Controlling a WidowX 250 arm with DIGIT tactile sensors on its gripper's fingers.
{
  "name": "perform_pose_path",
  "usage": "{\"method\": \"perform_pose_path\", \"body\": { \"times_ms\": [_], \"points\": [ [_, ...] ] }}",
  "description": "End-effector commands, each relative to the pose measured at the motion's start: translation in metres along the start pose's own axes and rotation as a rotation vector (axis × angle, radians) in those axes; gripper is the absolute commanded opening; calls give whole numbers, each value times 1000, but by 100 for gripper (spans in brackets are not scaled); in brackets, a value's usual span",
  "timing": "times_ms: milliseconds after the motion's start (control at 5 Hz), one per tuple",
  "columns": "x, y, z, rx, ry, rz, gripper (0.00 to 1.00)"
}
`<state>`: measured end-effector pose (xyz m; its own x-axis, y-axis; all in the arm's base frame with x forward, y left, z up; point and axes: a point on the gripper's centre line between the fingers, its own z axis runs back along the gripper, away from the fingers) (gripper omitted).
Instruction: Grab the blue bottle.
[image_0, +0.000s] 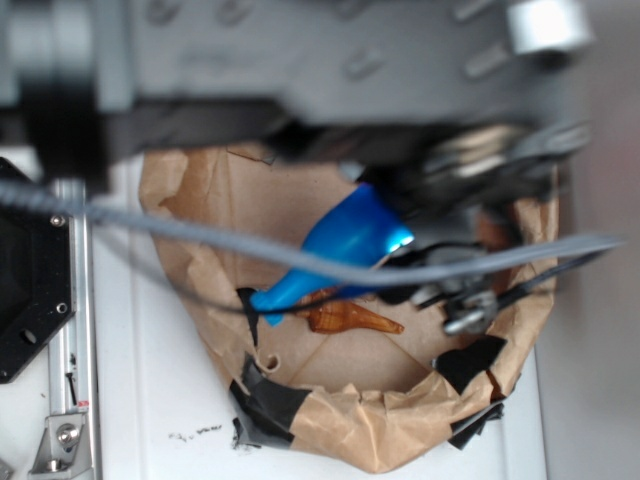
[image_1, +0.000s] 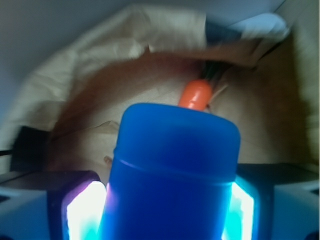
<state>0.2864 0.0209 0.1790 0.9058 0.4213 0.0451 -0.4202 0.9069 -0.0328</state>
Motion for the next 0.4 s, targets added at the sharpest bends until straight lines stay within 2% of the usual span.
{"method": "perform_pose_path", "body": {
  "times_ms": [0,200],
  "points": [
    [15,12,11,-13,-77,12,0],
    [14,15,7,-18,-58,19,0]
  ]
}}
